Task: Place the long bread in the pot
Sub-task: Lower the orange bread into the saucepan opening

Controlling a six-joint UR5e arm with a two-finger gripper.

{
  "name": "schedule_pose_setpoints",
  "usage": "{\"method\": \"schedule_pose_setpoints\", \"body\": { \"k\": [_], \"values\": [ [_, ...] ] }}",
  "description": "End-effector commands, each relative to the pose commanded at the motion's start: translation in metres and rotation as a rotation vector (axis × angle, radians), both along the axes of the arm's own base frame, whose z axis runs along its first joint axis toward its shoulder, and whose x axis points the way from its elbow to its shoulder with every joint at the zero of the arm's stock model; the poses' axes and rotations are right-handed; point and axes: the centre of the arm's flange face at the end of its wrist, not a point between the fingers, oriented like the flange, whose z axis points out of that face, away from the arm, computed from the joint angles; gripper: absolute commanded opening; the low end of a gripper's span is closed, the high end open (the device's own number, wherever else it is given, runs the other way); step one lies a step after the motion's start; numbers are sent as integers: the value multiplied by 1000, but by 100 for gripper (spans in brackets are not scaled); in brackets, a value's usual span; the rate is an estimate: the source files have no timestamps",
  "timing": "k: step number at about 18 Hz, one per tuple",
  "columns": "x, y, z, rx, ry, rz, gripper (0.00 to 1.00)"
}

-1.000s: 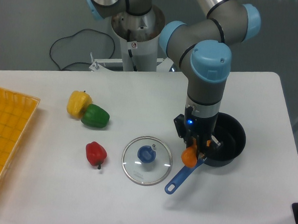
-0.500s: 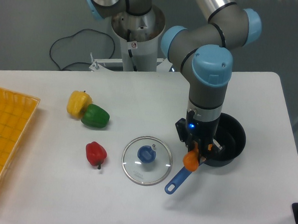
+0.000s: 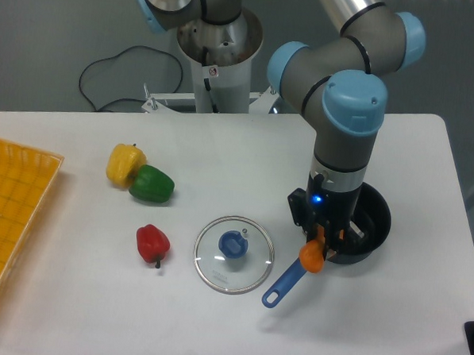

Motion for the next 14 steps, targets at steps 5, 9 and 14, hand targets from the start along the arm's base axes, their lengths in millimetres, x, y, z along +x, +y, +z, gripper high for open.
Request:
{"method": "schedule_pose_setpoints", "body": {
  "k": [5, 9, 14],
  "values": [
    [-7, 3, -9, 4, 7, 0, 37],
    [-9, 4, -17, -8, 6, -17, 37],
    [-10, 3, -26, -20, -3, -25, 37]
  ]
}}
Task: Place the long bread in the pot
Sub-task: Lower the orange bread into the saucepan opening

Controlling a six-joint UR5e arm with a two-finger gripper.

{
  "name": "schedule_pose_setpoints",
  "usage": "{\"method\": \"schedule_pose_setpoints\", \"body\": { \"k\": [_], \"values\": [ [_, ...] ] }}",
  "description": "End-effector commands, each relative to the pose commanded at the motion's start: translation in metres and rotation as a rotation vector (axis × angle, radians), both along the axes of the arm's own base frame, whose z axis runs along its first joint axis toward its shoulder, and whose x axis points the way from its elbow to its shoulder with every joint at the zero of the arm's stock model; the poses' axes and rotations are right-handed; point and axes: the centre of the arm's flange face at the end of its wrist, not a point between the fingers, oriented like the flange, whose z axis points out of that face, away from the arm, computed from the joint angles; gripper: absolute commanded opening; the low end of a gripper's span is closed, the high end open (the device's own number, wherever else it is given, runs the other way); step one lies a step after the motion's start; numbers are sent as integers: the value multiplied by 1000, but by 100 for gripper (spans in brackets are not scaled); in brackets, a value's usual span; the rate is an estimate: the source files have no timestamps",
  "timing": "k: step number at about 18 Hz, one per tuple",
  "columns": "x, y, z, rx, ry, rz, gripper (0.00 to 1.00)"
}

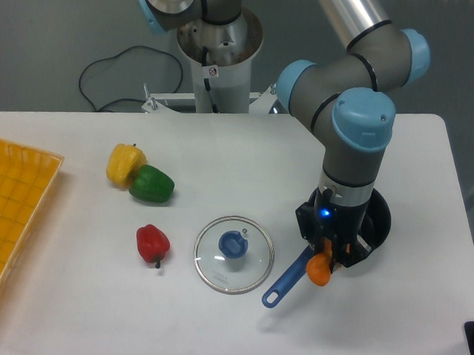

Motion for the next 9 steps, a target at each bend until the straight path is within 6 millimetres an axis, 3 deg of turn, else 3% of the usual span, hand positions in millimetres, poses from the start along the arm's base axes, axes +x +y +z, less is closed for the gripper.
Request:
{"method": "schedule_pose_setpoints", "body": {
  "k": [9],
  "values": [
    [0, -4, -6, -8, -9, 4, 37]
  ]
}}
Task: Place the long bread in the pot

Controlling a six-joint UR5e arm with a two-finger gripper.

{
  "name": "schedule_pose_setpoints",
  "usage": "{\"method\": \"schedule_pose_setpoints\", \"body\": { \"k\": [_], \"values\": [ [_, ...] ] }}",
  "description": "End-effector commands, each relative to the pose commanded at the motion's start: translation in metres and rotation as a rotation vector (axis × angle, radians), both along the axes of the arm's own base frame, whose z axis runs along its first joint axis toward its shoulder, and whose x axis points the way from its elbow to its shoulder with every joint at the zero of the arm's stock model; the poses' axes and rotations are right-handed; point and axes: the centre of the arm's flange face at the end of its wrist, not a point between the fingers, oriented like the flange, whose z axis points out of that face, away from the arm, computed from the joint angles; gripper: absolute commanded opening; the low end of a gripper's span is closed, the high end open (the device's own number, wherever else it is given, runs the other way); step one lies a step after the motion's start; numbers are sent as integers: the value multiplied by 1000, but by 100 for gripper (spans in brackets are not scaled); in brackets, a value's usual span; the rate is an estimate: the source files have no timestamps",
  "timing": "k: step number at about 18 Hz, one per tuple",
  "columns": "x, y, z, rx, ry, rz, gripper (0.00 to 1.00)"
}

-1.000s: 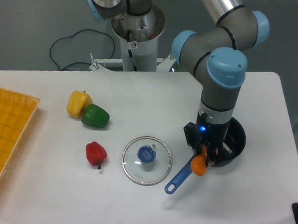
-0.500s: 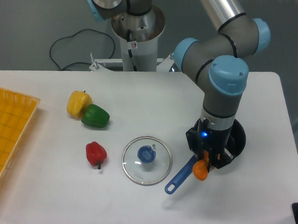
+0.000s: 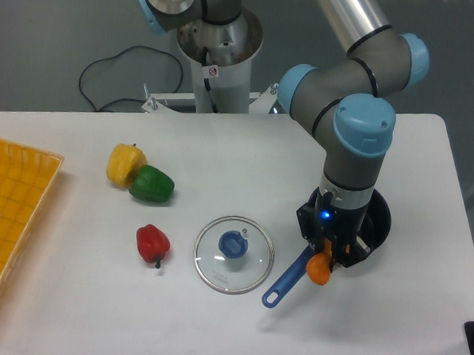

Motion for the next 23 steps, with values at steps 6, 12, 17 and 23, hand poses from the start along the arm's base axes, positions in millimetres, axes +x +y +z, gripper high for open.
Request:
{"method": "schedule_pose_setpoints", "body": {
  "k": [6, 12, 17, 23],
  "values": [
    [0, -5, -6, -11, -3, -25, 38],
    [-1, -4, -11, -13, -6, -28, 38],
    [-2, -4, -13, -14, -2, -36, 38],
    [-1, -10, -21, -27, -5, -73, 38]
  ]
}}
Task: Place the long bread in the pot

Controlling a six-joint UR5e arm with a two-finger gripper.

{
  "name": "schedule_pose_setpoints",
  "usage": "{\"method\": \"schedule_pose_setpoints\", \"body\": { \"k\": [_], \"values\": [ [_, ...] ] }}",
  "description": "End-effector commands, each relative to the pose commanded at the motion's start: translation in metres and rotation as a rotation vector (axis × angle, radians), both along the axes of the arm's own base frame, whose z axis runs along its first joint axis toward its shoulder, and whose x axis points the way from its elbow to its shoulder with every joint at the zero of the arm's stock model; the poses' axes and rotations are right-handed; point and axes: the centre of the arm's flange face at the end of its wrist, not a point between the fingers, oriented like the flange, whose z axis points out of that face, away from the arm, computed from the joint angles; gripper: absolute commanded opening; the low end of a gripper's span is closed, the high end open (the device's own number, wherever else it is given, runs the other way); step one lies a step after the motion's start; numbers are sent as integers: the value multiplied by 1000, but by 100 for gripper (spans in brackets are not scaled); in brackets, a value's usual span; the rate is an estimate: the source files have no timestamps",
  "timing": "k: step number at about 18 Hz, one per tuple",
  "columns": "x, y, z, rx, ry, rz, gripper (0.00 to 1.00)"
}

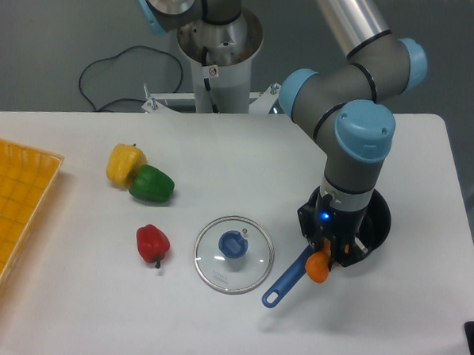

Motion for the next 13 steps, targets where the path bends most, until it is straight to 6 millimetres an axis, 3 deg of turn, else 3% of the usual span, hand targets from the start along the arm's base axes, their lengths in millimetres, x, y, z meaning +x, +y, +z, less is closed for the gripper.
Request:
{"method": "schedule_pose_setpoints", "body": {
  "k": [13],
  "values": [
    [5, -3, -5, -7, -8, -11, 41]
  ]
}}
